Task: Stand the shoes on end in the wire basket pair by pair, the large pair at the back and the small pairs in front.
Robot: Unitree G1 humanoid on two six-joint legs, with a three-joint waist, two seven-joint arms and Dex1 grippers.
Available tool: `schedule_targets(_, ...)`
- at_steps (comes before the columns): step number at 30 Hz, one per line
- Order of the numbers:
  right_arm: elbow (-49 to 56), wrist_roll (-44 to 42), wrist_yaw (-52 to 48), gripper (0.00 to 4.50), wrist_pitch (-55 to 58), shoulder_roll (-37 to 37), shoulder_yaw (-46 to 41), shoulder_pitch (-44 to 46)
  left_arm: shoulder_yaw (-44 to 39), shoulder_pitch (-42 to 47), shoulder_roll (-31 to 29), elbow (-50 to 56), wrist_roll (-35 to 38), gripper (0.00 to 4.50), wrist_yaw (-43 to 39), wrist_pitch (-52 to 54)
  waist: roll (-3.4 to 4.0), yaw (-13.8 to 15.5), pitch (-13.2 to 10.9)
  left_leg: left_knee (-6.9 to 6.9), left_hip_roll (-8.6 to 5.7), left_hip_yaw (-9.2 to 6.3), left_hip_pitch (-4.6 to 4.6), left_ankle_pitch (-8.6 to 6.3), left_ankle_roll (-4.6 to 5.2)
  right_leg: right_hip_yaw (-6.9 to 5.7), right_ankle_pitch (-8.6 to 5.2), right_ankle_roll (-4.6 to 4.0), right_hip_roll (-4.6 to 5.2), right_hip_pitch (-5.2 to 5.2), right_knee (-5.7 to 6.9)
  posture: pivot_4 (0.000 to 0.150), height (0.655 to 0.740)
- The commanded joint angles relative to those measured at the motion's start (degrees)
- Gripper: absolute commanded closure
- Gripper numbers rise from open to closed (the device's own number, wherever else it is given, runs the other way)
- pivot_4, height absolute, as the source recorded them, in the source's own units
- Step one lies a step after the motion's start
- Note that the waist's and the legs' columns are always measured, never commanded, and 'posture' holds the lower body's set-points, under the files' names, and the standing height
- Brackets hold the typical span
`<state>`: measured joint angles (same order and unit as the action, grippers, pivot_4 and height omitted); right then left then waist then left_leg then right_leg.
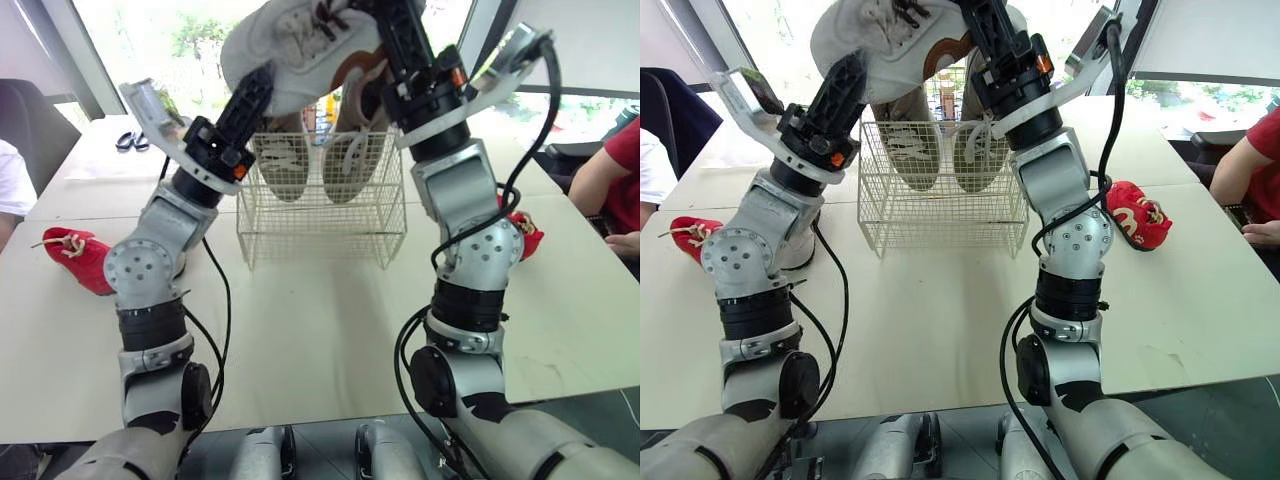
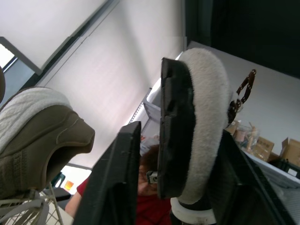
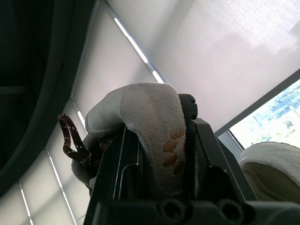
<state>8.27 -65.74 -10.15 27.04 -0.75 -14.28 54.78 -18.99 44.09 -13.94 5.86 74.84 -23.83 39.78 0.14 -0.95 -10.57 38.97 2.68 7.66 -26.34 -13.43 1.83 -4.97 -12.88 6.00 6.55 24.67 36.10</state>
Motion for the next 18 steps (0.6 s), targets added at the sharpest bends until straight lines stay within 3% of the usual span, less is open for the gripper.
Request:
schedule_targets(1,-0.2,1.2,-6.5,3.69,-0.6,6.9,-1.5,5.8,2.5,-2.3,-3.7,4.7,-6.8,1.6,4.1,0.4,0.01,0.1,0.0,0.0,-0.01,0.0,0.0,-0.01,0.02,0.0,0.0,0.0,0.0,-0.01,0.0,0.15,0.7351)
schedule_targets(4,-7.0,5.2,-16.4,3.69,-0.1,18.4,-2.4,9.7,4.7,-5.8,-7.8,11.1,-10.4,1.6,6.2,2.1,0.02,0.3,0.0,0.0,-0.03,0.0,-0.09,-0.15,0.25,0.0,0.0,-0.01,0.09,0.06,-0.07,0.15,0.7351)
schedule_targets(9,-21.2,15.4,-37.8,3.69,-2.9,32.6,1.4,13.6,5.8,-11.6,-11.2,23.6,-8.0,1.6,13.1,6.4,0.0,0.0,0.0,-0.04,0.01,-0.01,-0.08,-0.24,0.38,0.02,0.0,-0.01,0.14,0.08,-0.11,0.15,0.7351)
schedule_targets(12,-30.3,22.7,-48.6,3.69,-7.2,37.1,5.2,15.7,3.6,-14.1,-10.5,27.0,-6.9,1.6,20.4,5.6,0.03,-0.1,0.0,-0.05,0.01,0.0,-0.03,-0.24,0.38,0.03,0.0,-0.01,0.13,0.08,-0.1,0.15,0.7351)
schedule_targets(18,-50.3,36.7,-62.0,3.69,-21.8,37.5,11.4,21.9,2.9,-23.5,-14.4,34.5,-5.2,1.6,25.4,7.1,0.05,-0.3,-0.1,-0.13,0.02,0.08,-0.03,-0.18,0.28,0.06,0.0,-0.01,0.11,0.22,-0.04,0.15,0.7351)
